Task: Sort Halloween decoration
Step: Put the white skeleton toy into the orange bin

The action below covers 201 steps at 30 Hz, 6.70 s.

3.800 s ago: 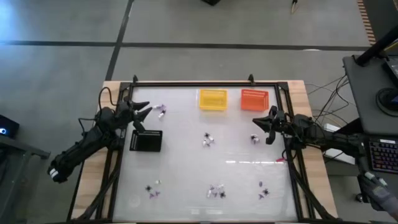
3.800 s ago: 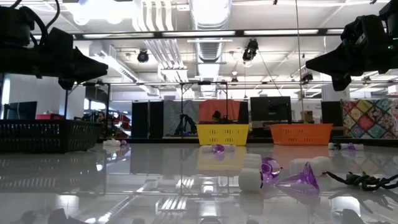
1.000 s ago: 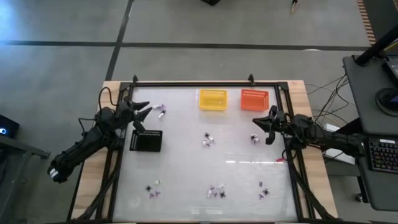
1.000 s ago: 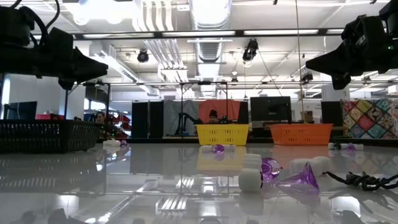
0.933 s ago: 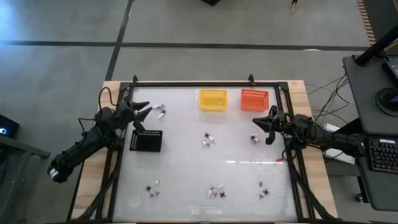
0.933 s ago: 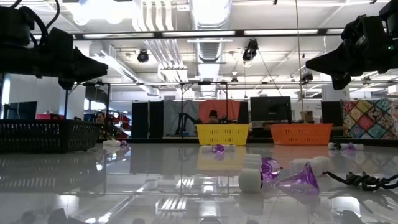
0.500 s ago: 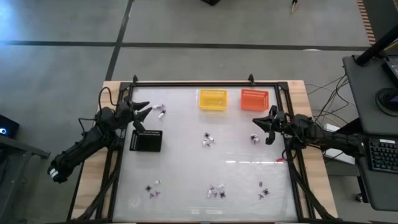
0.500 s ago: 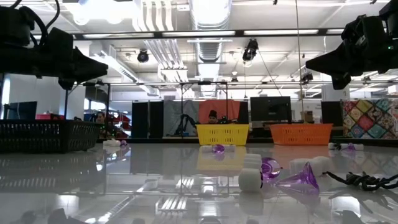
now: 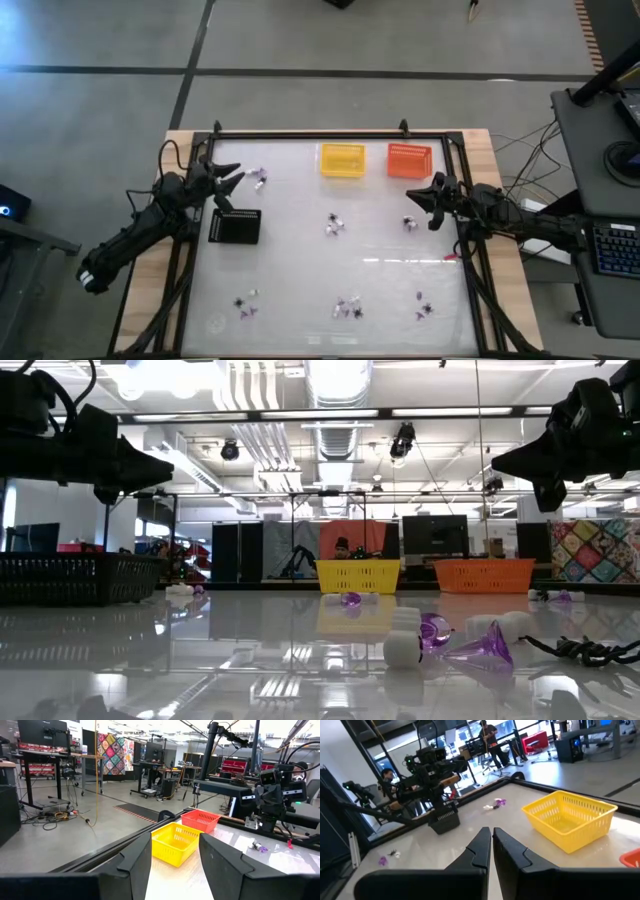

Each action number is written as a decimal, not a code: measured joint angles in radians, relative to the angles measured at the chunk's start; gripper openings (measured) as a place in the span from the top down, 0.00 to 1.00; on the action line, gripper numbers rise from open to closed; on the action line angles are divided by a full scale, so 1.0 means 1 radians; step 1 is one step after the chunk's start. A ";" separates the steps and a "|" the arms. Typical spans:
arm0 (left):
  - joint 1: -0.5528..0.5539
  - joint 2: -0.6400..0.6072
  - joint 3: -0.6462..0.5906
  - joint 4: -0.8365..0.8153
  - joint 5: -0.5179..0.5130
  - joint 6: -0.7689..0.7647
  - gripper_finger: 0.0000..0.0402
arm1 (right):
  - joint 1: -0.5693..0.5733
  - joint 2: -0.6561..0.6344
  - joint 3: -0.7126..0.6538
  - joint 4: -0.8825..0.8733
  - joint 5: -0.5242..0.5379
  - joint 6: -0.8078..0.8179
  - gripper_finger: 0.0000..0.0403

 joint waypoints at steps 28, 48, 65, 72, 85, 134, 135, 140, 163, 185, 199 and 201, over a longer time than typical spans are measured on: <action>0.000 0.008 0.000 0.070 -0.065 -0.090 0.63 | 0.000 0.000 0.000 0.004 0.055 0.083 0.97; 0.000 0.045 0.000 0.187 -0.086 -0.395 0.63 | 0.000 0.000 0.000 0.022 0.055 0.292 0.97; 0.000 0.049 0.000 0.243 -0.086 -0.604 0.63 | 0.000 0.000 0.000 0.022 0.054 0.347 0.97; 0.000 0.062 0.000 0.243 -0.086 -0.642 0.63 | 0.000 0.000 0.000 0.022 0.053 0.312 0.97; 0.000 0.109 0.000 0.242 -0.092 -0.783 0.63 | 0.000 0.000 0.000 0.022 0.052 0.102 0.97; 0.000 0.191 0.000 0.244 0.020 -0.881 0.63 | -0.002 0.437 0.114 -0.082 0.043 0.095 0.82; 0.000 0.190 0.000 0.244 0.020 -0.869 0.63 | -0.002 0.451 0.127 -0.082 0.043 0.095 0.79; 0.000 0.190 0.000 0.244 0.037 -0.852 0.63 | -0.002 0.495 0.217 -0.203 0.042 0.095 0.68; 0.000 0.204 0.178 0.029 0.289 -0.645 0.63 | -0.002 0.656 0.492 -0.692 -0.063 0.260 0.62; 0.000 0.280 0.704 -0.847 0.183 -0.142 0.63 | 0.005 1.167 0.747 -0.539 -0.055 0.303 0.62; 0.000 0.277 0.669 -0.883 0.183 -0.141 0.63 | 0.119 1.555 1.038 -0.539 -0.056 0.270 0.64; 0.000 0.275 0.672 -0.894 0.184 -0.141 0.63 | 0.132 1.608 1.083 -0.539 -0.056 0.255 0.64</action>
